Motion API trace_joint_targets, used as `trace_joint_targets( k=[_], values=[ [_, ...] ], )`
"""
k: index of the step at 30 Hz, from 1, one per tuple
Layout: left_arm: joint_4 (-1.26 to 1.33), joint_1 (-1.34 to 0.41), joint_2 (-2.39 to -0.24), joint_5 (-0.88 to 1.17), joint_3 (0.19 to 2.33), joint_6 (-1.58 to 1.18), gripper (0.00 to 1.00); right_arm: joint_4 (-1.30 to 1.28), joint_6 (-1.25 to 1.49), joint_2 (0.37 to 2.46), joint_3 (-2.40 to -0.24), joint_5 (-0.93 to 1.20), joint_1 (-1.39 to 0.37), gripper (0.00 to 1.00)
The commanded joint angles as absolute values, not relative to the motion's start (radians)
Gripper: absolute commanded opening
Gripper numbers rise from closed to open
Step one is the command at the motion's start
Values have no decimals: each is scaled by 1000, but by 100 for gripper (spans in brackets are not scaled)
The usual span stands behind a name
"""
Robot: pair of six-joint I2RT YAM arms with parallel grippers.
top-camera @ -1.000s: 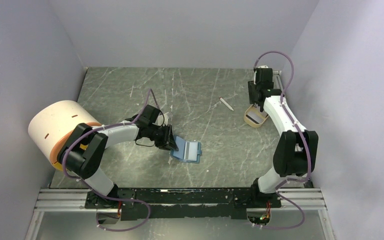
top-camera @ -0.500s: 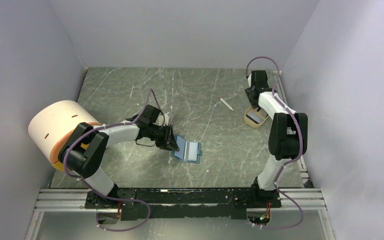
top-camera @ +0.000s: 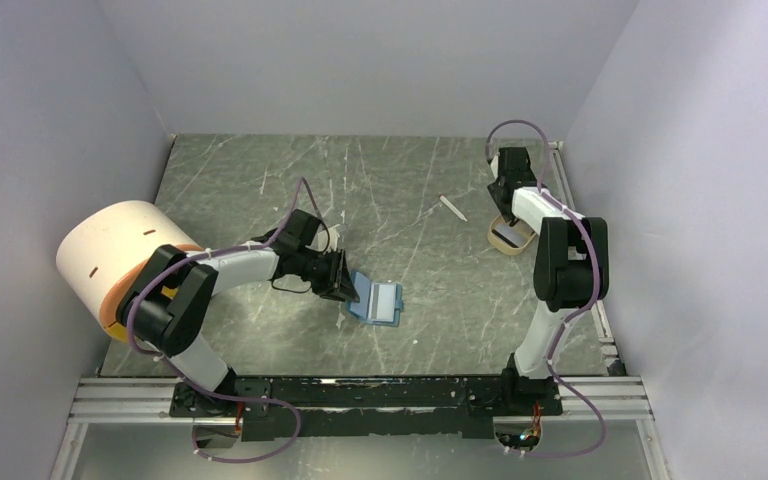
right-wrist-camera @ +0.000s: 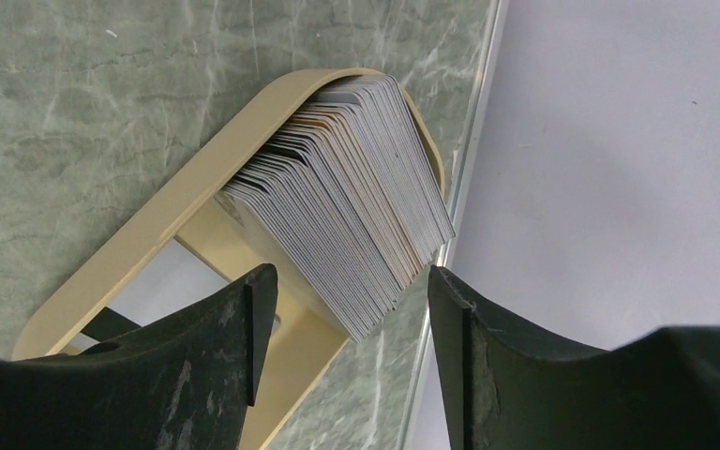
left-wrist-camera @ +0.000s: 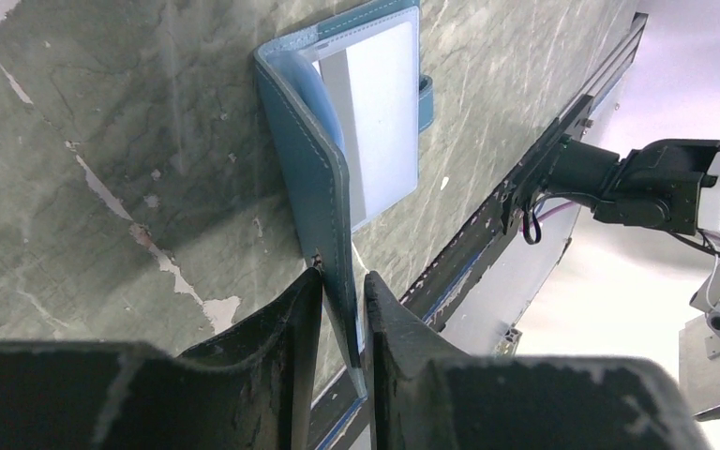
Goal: Put the credit cards into the card holder
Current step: Pick up the credit card from the storage box.
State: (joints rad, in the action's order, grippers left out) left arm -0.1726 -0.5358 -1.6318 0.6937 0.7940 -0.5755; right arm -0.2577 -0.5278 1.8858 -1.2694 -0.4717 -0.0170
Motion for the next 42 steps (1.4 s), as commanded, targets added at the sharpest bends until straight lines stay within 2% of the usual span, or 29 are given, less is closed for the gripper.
trace_joint_targets(
  k=[1, 15, 25, 31, 42],
  values=[
    [-136, -543, -1633, 726, 790, -577, 29, -216, -557, 1893, -1258, -488, -14, 64],
    [-132, -542, -1626, 725, 776, -574, 28, -226, -557, 1937, -1293, -586, -17, 62],
    [-130, -543, -1631, 726, 779, -575, 28, -241, -549, 1898, -1311, -578, -18, 48],
    [-127, -543, -1632, 725, 779, -577, 28, -247, -546, 1886, -1323, -568, -20, 45],
    [-126, -543, -1638, 727, 781, -576, 28, -274, -525, 1881, -1331, -532, -24, 31]
  ],
)
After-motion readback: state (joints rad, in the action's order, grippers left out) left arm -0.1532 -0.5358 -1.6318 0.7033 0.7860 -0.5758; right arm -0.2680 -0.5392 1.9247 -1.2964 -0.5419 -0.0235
